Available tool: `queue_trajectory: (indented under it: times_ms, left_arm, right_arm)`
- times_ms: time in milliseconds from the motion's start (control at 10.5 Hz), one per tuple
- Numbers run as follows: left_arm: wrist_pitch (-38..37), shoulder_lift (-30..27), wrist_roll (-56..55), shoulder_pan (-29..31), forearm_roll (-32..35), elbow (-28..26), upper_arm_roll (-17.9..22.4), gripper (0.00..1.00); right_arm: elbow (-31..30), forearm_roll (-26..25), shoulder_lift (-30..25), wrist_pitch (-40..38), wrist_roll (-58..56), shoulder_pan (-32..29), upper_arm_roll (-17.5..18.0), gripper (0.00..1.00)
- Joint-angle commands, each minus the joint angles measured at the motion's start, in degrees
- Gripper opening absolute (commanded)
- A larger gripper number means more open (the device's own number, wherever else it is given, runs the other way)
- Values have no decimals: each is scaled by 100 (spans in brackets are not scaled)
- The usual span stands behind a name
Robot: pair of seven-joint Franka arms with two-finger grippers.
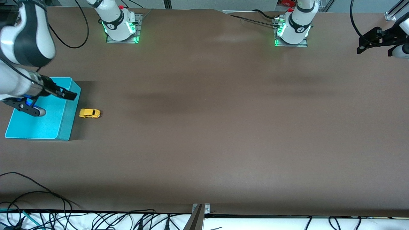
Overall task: Wind up and store yellow beetle car
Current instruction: 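Move the right gripper down to the car beside the teal bin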
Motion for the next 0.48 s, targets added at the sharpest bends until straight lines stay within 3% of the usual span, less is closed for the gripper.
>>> queue_trajectory:
  times_ms: [0,191,382]
  left_arm:
    - [509,-3,-147,-34,35,32,5,100]
    - [862,-3,-165,-69,-140,-109,14,100]
    - [915,49,-156,-104,-132,-109,137,100]
  right_arm:
    - [-627,-97,140,866,1593,-21,33,100]
    - [-637,-96,676,1305,2326,-21,24,100]
    - [-942,-44,854,1998,2496,-56,-221,100]
